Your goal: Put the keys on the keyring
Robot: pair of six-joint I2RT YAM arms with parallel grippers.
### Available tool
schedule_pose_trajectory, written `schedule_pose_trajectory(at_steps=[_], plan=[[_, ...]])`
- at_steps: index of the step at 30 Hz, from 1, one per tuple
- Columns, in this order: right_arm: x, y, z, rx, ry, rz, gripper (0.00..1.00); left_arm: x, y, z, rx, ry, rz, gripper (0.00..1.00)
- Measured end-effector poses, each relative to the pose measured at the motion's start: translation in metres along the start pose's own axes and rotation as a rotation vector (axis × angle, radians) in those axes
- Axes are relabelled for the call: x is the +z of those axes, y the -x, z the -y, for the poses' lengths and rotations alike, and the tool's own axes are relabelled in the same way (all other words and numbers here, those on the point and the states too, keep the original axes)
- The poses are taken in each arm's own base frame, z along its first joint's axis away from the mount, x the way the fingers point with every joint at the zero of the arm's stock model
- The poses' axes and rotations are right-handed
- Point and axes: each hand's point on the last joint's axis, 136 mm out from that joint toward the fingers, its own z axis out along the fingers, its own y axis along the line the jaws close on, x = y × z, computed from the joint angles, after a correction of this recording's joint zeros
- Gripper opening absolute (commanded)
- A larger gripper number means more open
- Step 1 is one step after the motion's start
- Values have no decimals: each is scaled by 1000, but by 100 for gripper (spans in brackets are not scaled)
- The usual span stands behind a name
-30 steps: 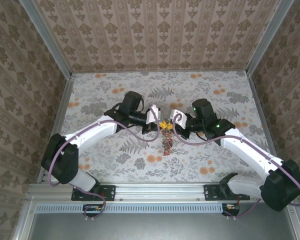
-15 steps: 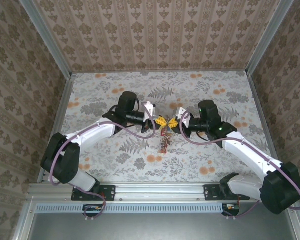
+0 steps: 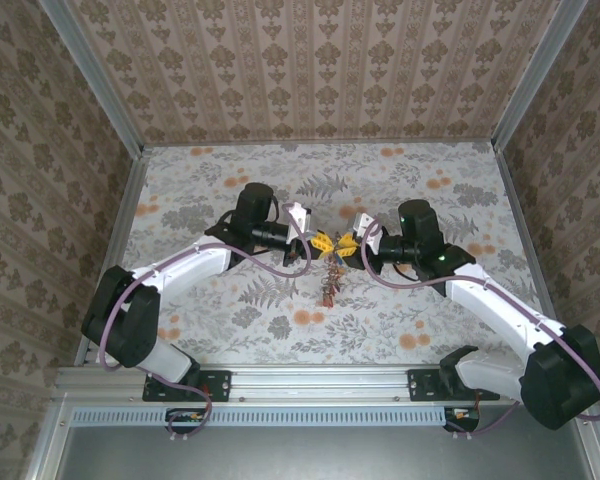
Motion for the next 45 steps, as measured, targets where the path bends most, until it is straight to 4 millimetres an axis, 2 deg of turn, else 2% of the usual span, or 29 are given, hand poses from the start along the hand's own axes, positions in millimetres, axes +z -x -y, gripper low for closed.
schedule_pose_trajectory(at_steps=[7, 11, 18, 23, 26, 28, 30, 34, 45], plan=[[-7, 13, -5, -36, 8, 36, 33, 0, -3, 1, -17, 1, -11, 0], [-7, 14, -7, -37, 24, 40, 30, 0, -4, 1, -19, 1, -13, 0], [-1, 5, -7, -17, 42, 17, 23, 0, -4, 1, -19, 2, -14, 0], [0, 3, -7, -9, 45, 12, 11, 0, -4, 1, -19, 2, -14, 0], [1, 4, -7, -7, 47, 15, 8, 0, -4, 0, -18, 3, -14, 0], [1, 4, -8, -4, 52, 16, 9, 0, -4, 0, -19, 3, -14, 0], [1, 4, -8, -3, 56, 16, 20, 0, -4, 0, -22, 3, -15, 0], [1, 7, -7, -6, 57, 25, 22, 0, -4, 1, -22, 1, -15, 0], [4, 5, -7, -4, 68, 16, 3, 0, -7, 0, -33, 9, -26, 0]])
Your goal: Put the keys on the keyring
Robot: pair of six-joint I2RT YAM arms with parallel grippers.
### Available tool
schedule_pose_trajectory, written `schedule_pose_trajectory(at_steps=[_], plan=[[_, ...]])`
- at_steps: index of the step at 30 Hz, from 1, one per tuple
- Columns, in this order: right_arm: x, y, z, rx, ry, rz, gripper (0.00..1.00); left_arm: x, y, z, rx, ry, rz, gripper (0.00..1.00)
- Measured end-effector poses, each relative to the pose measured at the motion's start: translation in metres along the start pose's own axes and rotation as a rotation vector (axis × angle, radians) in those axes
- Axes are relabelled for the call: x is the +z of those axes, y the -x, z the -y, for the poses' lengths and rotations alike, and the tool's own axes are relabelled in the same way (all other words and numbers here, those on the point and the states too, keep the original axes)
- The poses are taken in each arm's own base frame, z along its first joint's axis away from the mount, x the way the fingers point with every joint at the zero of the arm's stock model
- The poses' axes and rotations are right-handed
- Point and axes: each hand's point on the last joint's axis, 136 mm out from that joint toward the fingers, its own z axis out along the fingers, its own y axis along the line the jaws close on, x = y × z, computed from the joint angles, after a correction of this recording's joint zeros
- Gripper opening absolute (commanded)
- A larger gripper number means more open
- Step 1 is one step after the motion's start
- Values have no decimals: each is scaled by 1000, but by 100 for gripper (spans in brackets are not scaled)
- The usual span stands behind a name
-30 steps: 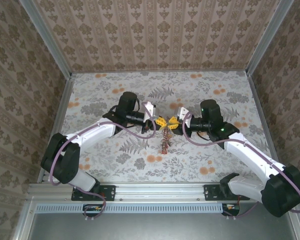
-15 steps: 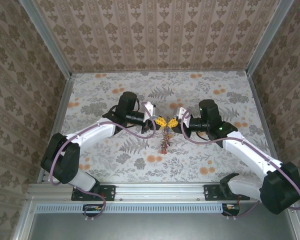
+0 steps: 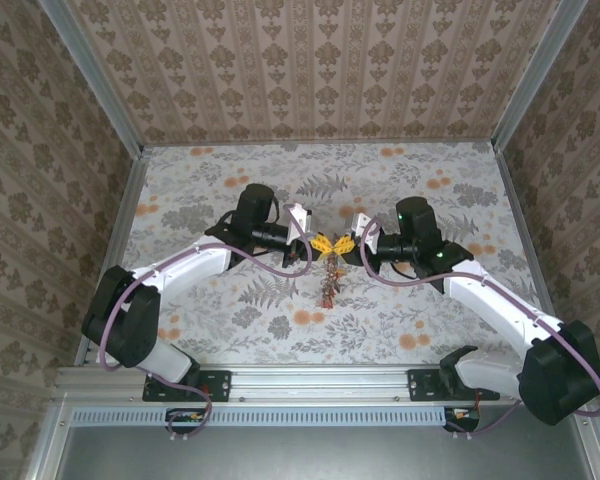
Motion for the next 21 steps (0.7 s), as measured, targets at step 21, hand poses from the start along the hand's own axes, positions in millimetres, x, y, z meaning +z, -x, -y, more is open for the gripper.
schedule_pose_trajectory(at_steps=[21], plan=[[0, -16, -10, -16, 2, -214, 2, 13, -18, 6, 89, -9, -232, 0]])
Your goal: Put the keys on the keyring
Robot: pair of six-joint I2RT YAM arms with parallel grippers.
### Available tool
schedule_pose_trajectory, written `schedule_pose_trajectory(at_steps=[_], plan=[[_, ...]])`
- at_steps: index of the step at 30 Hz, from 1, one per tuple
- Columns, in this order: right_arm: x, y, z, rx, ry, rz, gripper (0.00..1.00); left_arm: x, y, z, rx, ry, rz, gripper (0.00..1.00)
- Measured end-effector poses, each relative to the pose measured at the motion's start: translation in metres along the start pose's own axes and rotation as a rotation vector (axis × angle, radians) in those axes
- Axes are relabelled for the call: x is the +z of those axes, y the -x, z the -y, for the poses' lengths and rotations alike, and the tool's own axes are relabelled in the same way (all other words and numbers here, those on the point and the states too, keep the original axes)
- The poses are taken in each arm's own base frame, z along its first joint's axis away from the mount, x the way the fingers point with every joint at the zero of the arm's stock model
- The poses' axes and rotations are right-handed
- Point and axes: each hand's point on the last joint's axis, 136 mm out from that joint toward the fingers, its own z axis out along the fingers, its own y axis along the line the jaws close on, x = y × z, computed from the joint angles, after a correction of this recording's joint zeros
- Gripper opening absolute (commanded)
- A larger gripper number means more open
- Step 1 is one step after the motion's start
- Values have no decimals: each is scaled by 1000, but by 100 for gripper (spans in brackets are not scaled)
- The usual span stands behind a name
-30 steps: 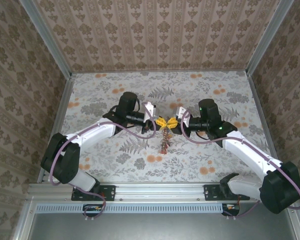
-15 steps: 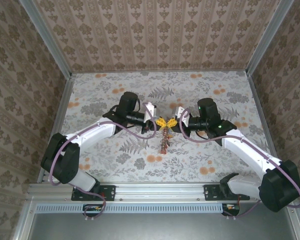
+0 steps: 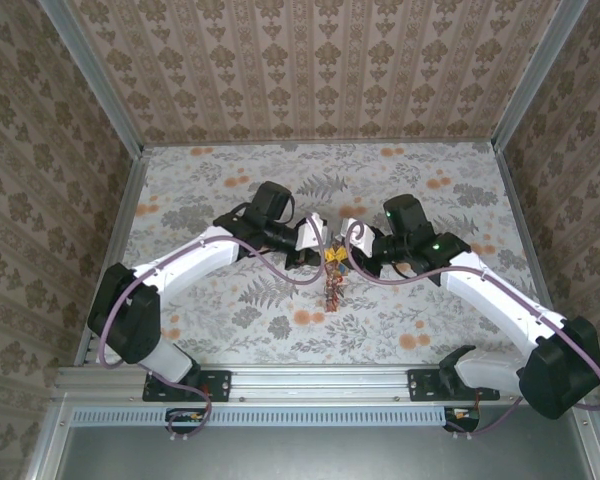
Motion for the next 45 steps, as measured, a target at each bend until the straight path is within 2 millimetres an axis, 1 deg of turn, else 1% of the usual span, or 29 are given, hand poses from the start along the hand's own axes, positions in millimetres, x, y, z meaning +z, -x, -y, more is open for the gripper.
schedule_pose_trajectory(at_steps=[3, 8, 12, 16, 21, 31, 34, 39, 42, 45], plan=[[0, 0, 0, -2, -2, -1, 11, 0, 0, 0, -7, 0, 4, 0], [-1, 1, 4, -9, -19, 35, 16, -2, 1, -4, -43, 2, 69, 0], [-2, 1, 4, -6, -15, 79, 17, -4, -1, -3, -87, -11, 124, 0], [-2, -2, 6, 12, -12, 97, 17, -9, 5, -5, -93, -20, 179, 0], [-3, 5, 9, 5, -13, 132, 18, -14, 14, -6, -78, -25, 216, 0], [-4, 14, 10, 15, -11, 187, 23, -16, 16, -7, -78, -26, 226, 0], [-4, 14, 10, 15, -12, 187, 20, -16, 16, -7, -78, -26, 226, 0], [-4, 15, 9, 13, -7, 188, 6, -16, 16, -7, -78, -22, 225, 0], [-4, 14, 10, 17, -6, 188, 0, -17, 15, -8, -79, -18, 224, 0], [-4, 14, 10, 17, -7, 187, 0, -16, 15, -9, -79, -15, 220, 1]])
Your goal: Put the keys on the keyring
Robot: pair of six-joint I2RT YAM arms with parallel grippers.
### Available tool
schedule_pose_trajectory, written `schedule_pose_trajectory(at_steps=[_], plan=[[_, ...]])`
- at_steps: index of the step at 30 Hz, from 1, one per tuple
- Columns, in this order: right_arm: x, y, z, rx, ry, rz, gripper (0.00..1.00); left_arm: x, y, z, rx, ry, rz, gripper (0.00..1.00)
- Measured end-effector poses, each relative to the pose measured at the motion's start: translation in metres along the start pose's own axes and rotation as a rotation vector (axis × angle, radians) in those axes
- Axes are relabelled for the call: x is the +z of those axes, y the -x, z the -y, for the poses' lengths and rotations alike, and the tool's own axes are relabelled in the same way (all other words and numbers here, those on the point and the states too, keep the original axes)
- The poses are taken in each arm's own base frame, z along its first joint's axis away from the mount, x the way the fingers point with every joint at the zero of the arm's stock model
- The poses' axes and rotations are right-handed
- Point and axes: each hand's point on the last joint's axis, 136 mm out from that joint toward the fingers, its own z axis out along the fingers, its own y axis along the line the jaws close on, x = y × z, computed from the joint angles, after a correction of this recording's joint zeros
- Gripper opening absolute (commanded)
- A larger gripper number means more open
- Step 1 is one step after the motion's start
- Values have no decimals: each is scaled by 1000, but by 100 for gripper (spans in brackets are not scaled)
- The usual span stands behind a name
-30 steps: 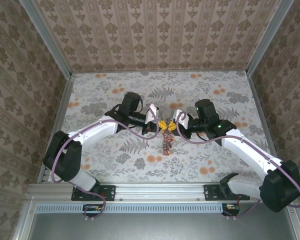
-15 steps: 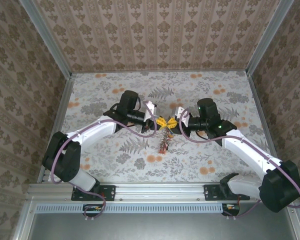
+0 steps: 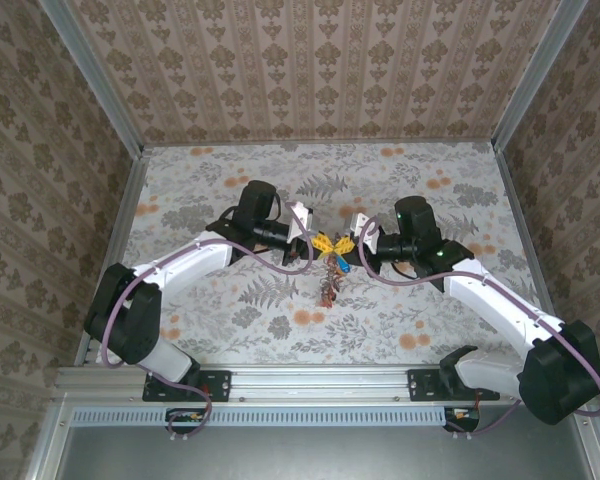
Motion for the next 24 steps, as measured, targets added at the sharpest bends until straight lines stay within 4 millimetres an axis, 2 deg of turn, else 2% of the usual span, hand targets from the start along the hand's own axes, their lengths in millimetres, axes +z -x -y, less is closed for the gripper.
schedule_pose_trajectory(at_steps=[5, 12, 16, 19, 24], plan=[[0, -5, -2, 16, 5, -24, 0, 2, -5, 1, 12, 7, -34, 6], [-3, -4, -1, 24, -2, -54, 0, 5, -2, 0, 63, 20, -105, 7], [-3, -4, 0, 21, -9, -73, 0, 5, -2, 0, 82, 20, -141, 6], [-2, -9, -2, 22, -10, -99, 0, 7, -6, 1, 83, 12, -163, 0], [-2, -13, -4, 25, -11, -121, 0, 8, -10, 2, 77, 5, -178, 0]])
